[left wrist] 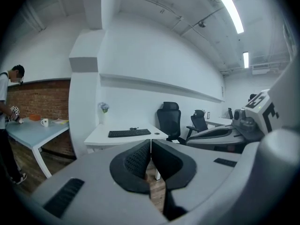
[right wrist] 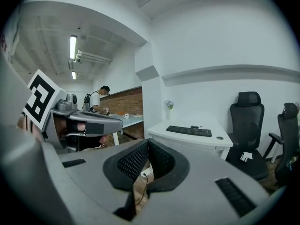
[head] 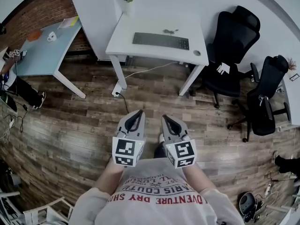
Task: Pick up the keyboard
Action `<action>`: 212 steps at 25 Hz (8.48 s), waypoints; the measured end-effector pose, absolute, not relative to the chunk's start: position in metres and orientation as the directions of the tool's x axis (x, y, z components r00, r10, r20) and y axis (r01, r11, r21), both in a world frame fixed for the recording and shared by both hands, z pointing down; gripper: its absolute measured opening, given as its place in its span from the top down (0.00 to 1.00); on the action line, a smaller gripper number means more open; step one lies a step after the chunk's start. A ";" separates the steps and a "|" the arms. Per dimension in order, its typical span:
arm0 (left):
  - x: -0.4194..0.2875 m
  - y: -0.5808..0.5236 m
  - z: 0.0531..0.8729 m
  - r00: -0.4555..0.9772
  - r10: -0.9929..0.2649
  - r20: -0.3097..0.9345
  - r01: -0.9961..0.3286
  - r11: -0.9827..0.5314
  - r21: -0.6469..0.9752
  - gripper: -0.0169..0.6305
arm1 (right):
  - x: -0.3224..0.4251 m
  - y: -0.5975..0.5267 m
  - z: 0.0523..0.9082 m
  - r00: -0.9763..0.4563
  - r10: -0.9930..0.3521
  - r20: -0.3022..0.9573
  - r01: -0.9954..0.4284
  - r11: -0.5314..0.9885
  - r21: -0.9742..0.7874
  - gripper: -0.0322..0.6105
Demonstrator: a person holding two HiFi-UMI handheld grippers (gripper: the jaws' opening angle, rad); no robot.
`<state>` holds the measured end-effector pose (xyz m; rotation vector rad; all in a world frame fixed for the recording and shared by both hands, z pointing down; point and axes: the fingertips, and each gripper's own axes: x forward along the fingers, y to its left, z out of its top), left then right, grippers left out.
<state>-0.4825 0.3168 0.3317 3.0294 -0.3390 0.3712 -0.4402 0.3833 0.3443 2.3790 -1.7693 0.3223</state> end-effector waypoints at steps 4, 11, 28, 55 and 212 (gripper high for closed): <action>-0.422 0.305 0.323 0.942 -0.233 0.243 -0.249 -0.968 0.041 0.93 | -0.377 0.371 0.334 0.255 -0.932 0.257 -0.964 -0.266 -0.005 0.91; -0.311 0.291 0.313 0.940 -0.248 0.235 -0.262 -0.964 0.033 0.93 | -0.263 0.356 0.320 0.238 -0.942 0.236 -0.969 -0.247 -0.009 0.91; -0.175 0.212 0.350 0.910 -0.264 0.318 -0.291 -0.956 0.040 0.93 | -0.122 0.284 0.357 0.162 -0.937 0.308 -0.978 -0.194 -0.075 0.91; -0.004 -0.071 0.427 0.882 -0.076 0.464 -0.200 -0.954 0.224 0.93 | 0.033 -0.009 0.418 0.126 -0.857 0.499 -0.970 -0.213 -0.120 0.91; 0.167 -0.080 0.253 0.987 -0.032 0.155 -0.070 -0.966 0.249 0.87 | 0.224 0.006 0.273 0.191 -0.823 0.536 -0.978 -0.205 0.034 0.80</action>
